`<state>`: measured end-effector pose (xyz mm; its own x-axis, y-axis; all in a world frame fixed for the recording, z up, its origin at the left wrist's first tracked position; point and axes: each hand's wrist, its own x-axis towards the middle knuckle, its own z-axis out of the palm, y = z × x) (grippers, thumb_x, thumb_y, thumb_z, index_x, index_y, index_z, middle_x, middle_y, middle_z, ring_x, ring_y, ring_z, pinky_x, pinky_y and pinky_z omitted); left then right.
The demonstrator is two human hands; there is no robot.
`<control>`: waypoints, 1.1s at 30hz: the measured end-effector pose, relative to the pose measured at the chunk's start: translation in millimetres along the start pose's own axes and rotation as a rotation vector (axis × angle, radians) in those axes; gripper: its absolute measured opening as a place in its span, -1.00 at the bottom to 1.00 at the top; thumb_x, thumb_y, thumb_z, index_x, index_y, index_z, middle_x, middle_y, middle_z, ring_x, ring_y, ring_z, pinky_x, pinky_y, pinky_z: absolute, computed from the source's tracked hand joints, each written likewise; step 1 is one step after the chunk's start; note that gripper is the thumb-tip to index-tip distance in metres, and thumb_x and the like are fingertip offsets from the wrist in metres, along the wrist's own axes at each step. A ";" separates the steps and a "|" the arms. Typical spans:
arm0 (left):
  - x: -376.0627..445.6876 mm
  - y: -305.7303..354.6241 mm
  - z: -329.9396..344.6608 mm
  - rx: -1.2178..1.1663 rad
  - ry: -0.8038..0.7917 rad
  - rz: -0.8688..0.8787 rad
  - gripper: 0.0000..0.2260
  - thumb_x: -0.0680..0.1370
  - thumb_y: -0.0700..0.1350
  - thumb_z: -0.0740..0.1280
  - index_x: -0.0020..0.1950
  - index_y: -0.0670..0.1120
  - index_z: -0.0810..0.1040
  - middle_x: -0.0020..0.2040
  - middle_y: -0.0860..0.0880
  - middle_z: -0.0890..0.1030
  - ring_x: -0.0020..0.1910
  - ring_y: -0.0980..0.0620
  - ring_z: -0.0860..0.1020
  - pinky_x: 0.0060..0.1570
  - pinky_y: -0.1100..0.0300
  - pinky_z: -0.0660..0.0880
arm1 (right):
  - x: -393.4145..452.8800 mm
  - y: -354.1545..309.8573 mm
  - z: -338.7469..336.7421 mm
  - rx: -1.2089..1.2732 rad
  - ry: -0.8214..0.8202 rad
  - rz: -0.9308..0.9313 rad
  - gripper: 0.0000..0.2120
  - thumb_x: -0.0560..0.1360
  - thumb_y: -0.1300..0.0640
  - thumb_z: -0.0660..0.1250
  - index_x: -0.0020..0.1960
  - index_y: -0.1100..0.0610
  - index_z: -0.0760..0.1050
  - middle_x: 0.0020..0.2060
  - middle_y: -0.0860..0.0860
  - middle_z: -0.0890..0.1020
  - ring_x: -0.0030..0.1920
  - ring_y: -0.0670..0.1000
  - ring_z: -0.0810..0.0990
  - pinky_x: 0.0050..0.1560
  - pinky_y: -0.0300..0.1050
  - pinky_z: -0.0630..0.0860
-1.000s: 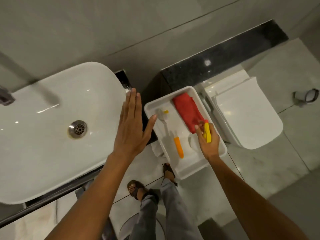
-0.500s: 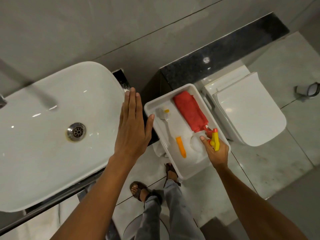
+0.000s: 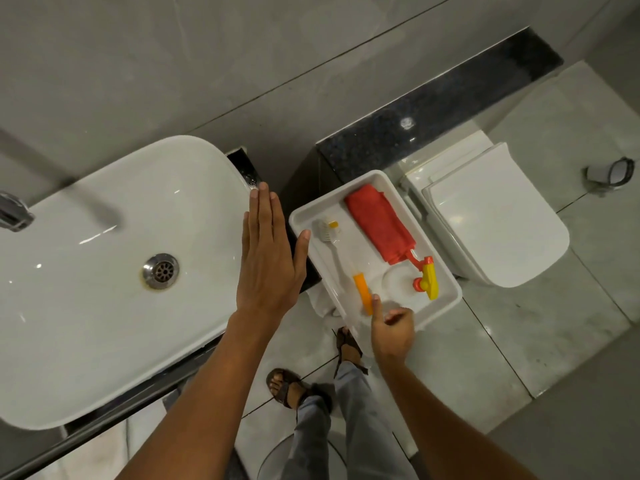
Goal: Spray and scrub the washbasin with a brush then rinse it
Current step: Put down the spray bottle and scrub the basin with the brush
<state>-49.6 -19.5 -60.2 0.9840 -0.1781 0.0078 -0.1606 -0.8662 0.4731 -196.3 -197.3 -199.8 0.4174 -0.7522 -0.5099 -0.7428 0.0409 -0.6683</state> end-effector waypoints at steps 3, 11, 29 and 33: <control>0.0 0.1 0.8 0.010 -0.006 -0.012 -0.27 0.76 0.20 0.10 0.77 -0.13 -0.12 0.79 -0.06 -0.15 0.77 -0.02 -0.18 0.74 -0.08 -0.04 | 5.9 -20.9 23.5 -0.141 -0.157 -0.154 -0.60 0.56 -0.12 0.46 0.20 0.17 0.53 0.10 0.11 0.61 0.16 0.16 0.60 0.25 0.16 0.57; 1.5 -1.6 3.8 0.018 0.004 -0.022 -0.28 0.77 0.19 0.11 0.77 -0.12 -0.11 0.79 -0.06 -0.14 0.77 -0.03 -0.18 0.74 -0.06 -0.05 | 48.0 -48.3 45.6 -0.563 -0.451 -0.155 -0.58 0.72 0.02 0.22 0.43 0.30 0.39 0.37 0.26 0.47 0.38 0.25 0.49 0.44 0.09 0.41; -63.4 -45.2 -64.3 0.036 0.041 -0.060 -0.29 0.75 0.30 -0.02 0.77 -0.13 0.05 0.79 -0.07 0.00 0.78 0.00 -0.09 0.74 -0.06 -0.14 | -52.9 -133.0 -23.5 -0.235 -0.300 -0.399 -0.37 0.75 -0.20 -0.03 0.32 0.26 0.59 0.22 0.23 0.68 0.27 0.28 0.61 0.26 0.08 0.49; -102.9 -117.7 -112.3 0.050 0.170 -0.260 -0.26 0.73 0.30 0.00 0.74 -0.19 0.12 0.78 -0.10 0.05 0.77 -0.03 -0.04 0.74 -0.08 -0.09 | -104.4 -172.0 -38.3 -0.153 -0.266 -0.530 -0.38 0.71 -0.30 -0.03 0.20 0.14 0.59 0.02 0.15 0.70 0.09 0.21 0.67 0.12 0.09 0.59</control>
<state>-123.2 153.1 -17.8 0.9907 0.1296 0.0414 0.0989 -0.8949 0.4351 -132.2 -151.0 -10.9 0.8525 -0.4534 -0.2602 -0.4566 -0.4035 -0.7929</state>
